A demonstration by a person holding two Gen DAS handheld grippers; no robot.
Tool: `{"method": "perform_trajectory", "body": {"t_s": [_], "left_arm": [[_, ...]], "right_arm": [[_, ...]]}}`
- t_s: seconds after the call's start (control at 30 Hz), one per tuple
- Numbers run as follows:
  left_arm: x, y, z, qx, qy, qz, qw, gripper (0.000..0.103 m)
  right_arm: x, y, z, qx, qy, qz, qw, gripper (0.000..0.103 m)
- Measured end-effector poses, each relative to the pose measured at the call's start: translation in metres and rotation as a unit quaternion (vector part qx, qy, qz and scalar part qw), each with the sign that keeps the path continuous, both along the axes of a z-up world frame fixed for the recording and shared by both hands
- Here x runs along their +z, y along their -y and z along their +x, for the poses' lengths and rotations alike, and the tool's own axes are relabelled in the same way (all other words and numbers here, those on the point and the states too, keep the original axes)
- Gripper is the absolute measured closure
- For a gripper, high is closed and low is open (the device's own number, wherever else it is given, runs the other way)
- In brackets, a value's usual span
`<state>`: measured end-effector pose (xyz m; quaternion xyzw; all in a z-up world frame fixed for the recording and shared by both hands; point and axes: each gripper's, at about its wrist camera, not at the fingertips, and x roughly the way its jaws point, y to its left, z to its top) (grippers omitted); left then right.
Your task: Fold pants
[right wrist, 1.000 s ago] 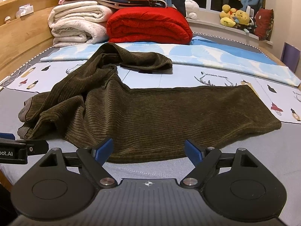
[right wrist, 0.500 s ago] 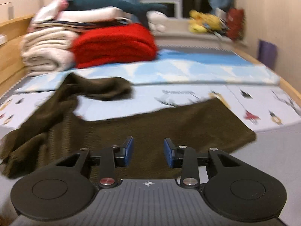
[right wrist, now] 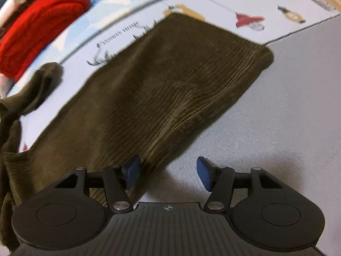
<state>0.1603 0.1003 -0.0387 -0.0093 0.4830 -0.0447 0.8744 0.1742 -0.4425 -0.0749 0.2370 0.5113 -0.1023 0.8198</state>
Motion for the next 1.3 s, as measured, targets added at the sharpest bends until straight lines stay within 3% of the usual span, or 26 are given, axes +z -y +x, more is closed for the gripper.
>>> {"method": "perform_trajectory", "body": {"t_s": [0.03, 0.07, 0.13, 0.2, 0.23, 0.27, 0.3, 0.33, 0.37, 0.4, 0.47, 0.57, 0.63, 0.73, 0.9, 0.97, 1.0, 1.1, 1.2, 1.3], "left_arm": [[-0.005, 0.003, 0.006, -0.009, -0.008, 0.013, 0.9998, 0.076], [-0.009, 0.003, 0.014, -0.014, -0.019, 0.034, 0.9991, 0.096], [-0.006, -0.011, 0.027, -0.009, -0.012, 0.059, 0.9982, 0.096], [0.011, -0.039, 0.04, 0.05, 0.029, 0.072, 0.9958, 0.097], [0.023, -0.056, 0.044, 0.099, 0.067, 0.079, 0.9897, 0.097], [0.038, -0.074, 0.045, 0.153, 0.125, 0.087, 0.9765, 0.095], [0.051, -0.085, 0.043, 0.19, 0.177, 0.097, 0.9608, 0.089], [0.057, -0.093, 0.041, 0.221, 0.206, 0.109, 0.947, 0.065], [0.059, -0.099, 0.041, 0.253, 0.209, 0.121, 0.9367, 0.026], [0.056, -0.105, 0.041, 0.275, 0.186, 0.12, 0.9356, 0.013], [0.044, -0.122, 0.038, 0.289, 0.124, 0.071, 0.9465, 0.01], [0.015, -0.154, 0.031, 0.334, 0.016, -0.059, 0.9405, 0.01], [-0.017, -0.161, 0.033, 0.323, -0.08, -0.107, 0.9367, 0.01], [-0.052, -0.154, 0.03, 0.284, -0.176, -0.101, 0.9372, 0.01], [-0.055, -0.127, 0.027, 0.172, -0.16, 0.001, 0.9721, 0.022], [-0.05, -0.122, 0.023, 0.136, -0.144, 0.026, 0.9798, 0.041], [-0.046, -0.12, 0.021, 0.115, -0.134, 0.045, 0.9832, 0.046], [-0.04, -0.111, 0.011, 0.048, -0.117, 0.097, 0.9873, 0.056], [-0.035, -0.102, 0.007, -0.009, -0.122, 0.143, 0.9821, 0.058], [-0.029, -0.127, 0.008, -0.01, -0.148, 0.165, 0.9752, 0.058]], "right_arm": [[-0.003, -0.001, 0.005, -0.004, -0.002, 0.001, 1.0, 0.042], [-0.004, 0.002, 0.01, -0.005, 0.008, 0.0, 1.0, 0.04], [-0.006, -0.001, 0.017, 0.001, 0.019, -0.011, 1.0, 0.04], [-0.006, -0.006, 0.021, 0.014, 0.024, -0.034, 0.999, 0.045], [-0.006, -0.011, 0.023, 0.023, 0.025, -0.051, 0.998, 0.05], [-0.006, -0.013, 0.025, 0.029, 0.026, -0.064, 0.997, 0.062], [-0.006, -0.014, 0.027, 0.033, 0.029, -0.077, 0.996, 0.072], [-0.007, -0.012, 0.029, 0.033, 0.033, -0.078, 0.996, 0.076], [-0.007, -0.008, 0.031, 0.029, 0.037, -0.074, 0.996, 0.084], [-0.007, -0.005, 0.031, 0.02, 0.039, -0.068, 0.997, 0.087], [-0.01, 0.002, 0.033, 0.007, 0.044, -0.055, 0.997, 0.089], [-0.009, 0.002, 0.032, 0.003, 0.049, -0.057, 0.997, 0.09], [-0.008, 0.001, 0.03, 0.0, 0.05, -0.063, 0.997, 0.091], [-0.002, 0.003, 0.022, -0.008, 0.05, -0.069, 0.996, 0.092], [0.013, 0.019, 0.0, -0.036, 0.028, -0.101, 0.994, 0.093], [0.014, 0.036, -0.015, -0.054, 0.003, -0.099, 0.994, 0.093], [0.014, 0.045, -0.023, -0.064, -0.008, -0.087, 0.994, 0.093], [0.011, 0.071, -0.05, -0.09, -0.046, -0.059, 0.993, 0.093], [0.006, 0.085, -0.076, -0.088, -0.089, -0.034, 0.992, 0.093], [-0.003, 0.086, -0.098, -0.039, -0.126, 0.023, 0.991, 0.091]]}}
